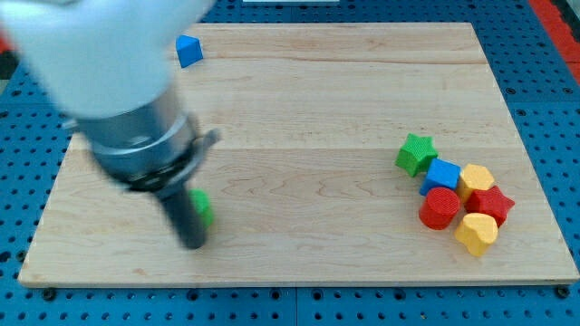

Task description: Push the green circle left beside the cube

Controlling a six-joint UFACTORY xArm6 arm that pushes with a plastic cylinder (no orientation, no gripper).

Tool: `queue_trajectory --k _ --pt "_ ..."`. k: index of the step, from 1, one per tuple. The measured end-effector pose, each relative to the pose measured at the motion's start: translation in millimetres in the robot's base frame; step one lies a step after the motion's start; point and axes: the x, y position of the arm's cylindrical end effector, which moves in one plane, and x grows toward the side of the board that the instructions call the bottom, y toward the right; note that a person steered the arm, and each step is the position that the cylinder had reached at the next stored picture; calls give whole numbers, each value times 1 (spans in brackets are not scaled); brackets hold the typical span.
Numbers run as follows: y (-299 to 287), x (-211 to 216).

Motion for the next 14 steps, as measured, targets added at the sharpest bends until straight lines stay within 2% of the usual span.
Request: queue_trajectory --k 1,3,5,6,8,9,10,11,12,13,14 --pt "20 -36" --pt "-18 24" --pt "-51 -29" --pt "-84 -36" --pt "32 -71" --pt "10 -79" --pt "19 -108" --pt "74 -112" --pt "101 -93" --pt "59 -78" --pt "83 -58"
